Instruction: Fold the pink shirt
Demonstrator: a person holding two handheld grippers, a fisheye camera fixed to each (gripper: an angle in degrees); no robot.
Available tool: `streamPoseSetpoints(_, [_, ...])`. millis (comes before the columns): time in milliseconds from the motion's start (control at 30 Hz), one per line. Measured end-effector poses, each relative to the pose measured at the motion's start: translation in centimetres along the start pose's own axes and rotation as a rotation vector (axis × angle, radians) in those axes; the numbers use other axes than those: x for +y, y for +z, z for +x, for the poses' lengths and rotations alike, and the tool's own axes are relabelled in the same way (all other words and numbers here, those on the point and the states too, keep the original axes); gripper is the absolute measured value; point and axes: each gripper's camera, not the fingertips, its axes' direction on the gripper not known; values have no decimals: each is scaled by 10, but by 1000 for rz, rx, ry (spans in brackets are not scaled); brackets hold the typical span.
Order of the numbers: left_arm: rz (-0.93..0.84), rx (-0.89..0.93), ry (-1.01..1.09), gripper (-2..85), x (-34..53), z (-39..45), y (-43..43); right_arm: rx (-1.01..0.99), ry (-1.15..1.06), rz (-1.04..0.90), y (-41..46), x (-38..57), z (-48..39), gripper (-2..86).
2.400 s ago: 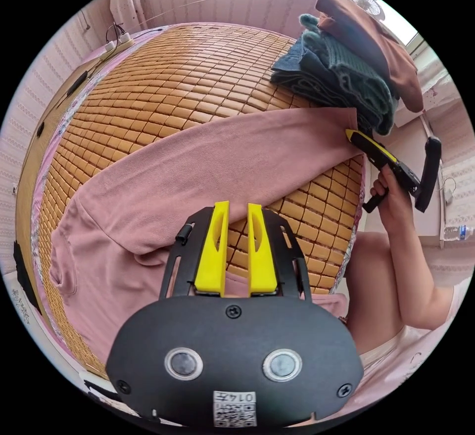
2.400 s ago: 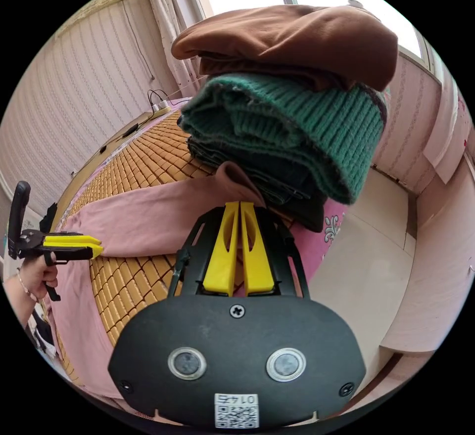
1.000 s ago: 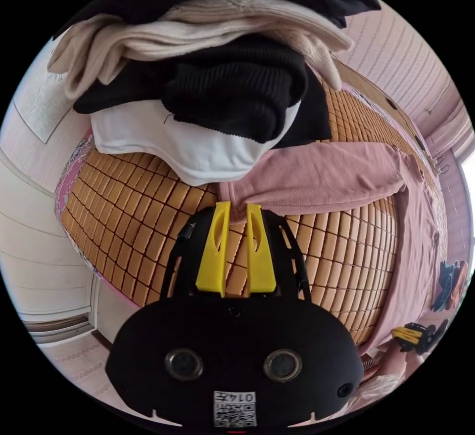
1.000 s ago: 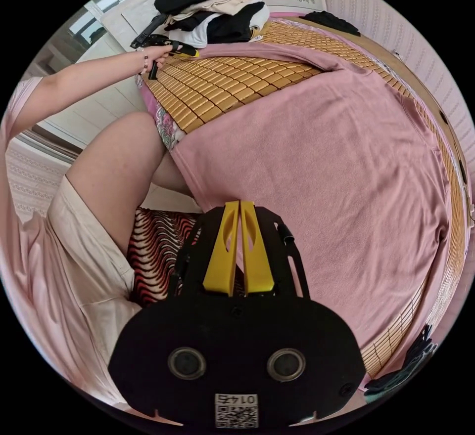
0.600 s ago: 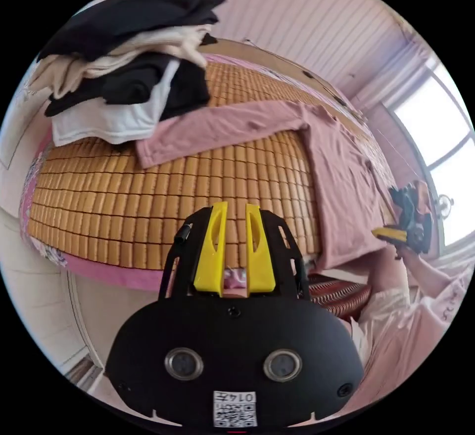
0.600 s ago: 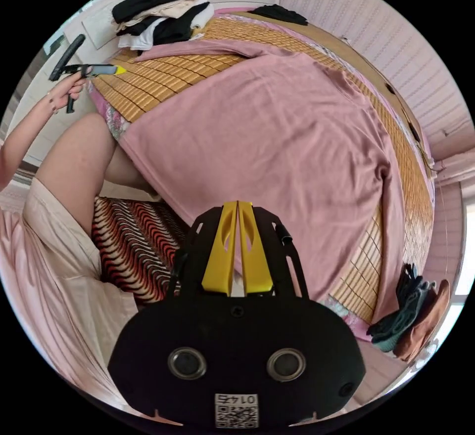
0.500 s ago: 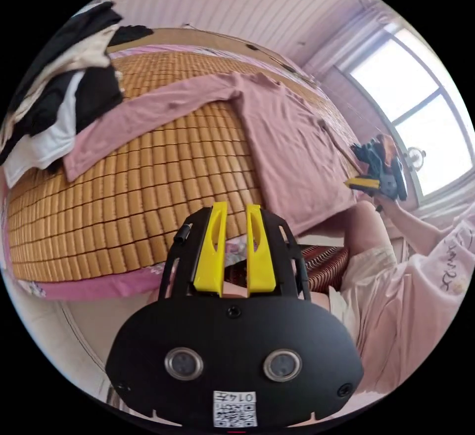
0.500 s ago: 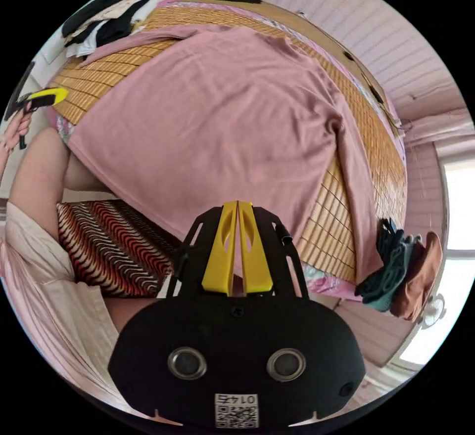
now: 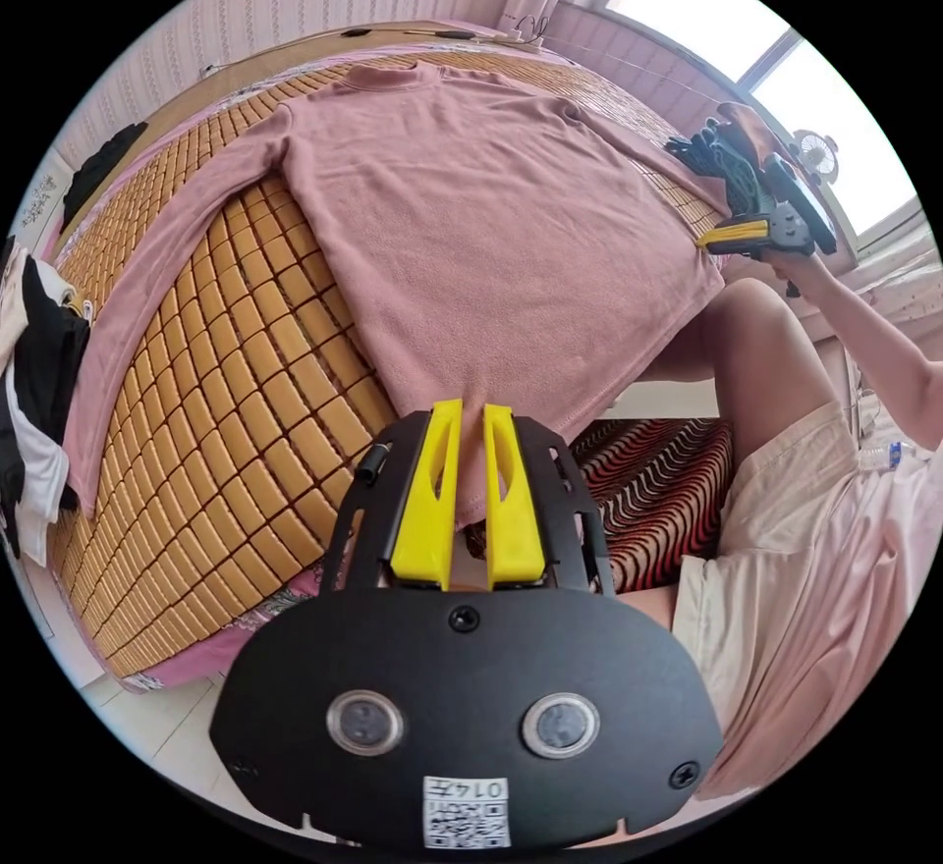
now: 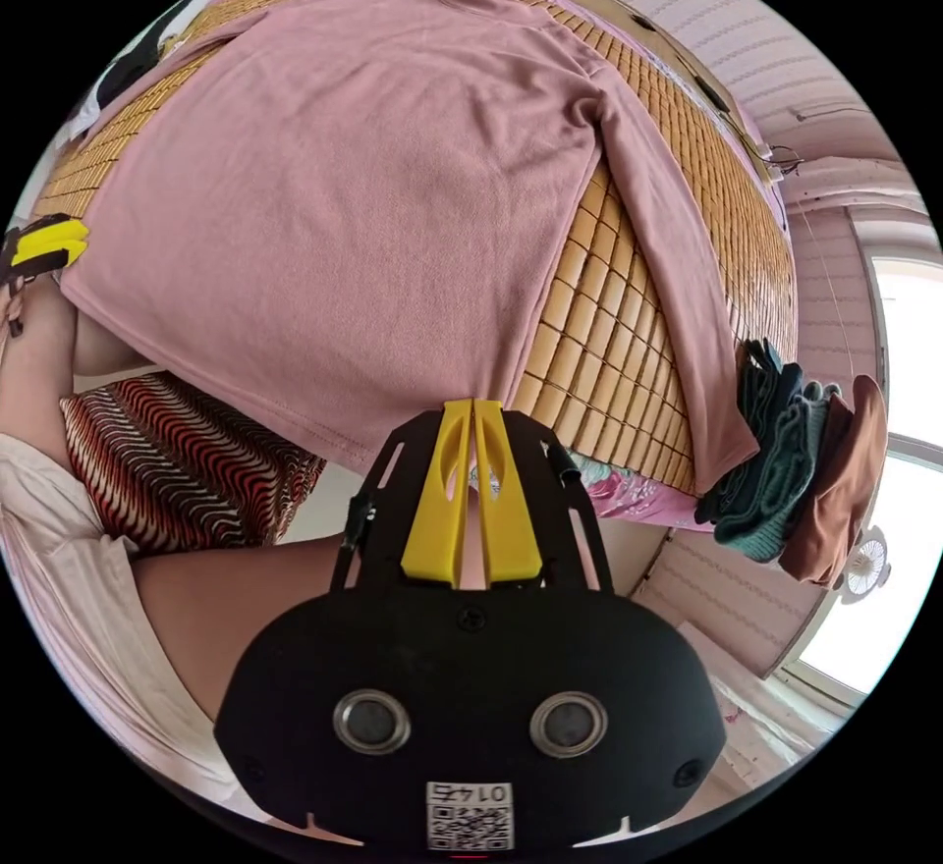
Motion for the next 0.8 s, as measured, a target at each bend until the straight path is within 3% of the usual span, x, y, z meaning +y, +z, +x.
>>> streamPoseSetpoints(133, [10,-16,-26,51,13,0,1,-7,-82,-166,16,-1,-23,-5])
streamPoseSetpoints(333, [-51,-58,19,48,15,-3,1,-32,-56,-112,12,-3,-35,-4])
streamPoseSetpoints(500, [-21,18,-24,37,28,-21,-5,-97,-20,-123,2,-6,-36,-6])
streamPoseSetpoints(633, [117,123,-173,17,57,-51,-27,-45,33,-117,-12,-1,-45,-7])
streamPoseSetpoints(800, [296,40,-419,17,108,-109,-60,104,-11,-46,-45,-15,-76,-9])
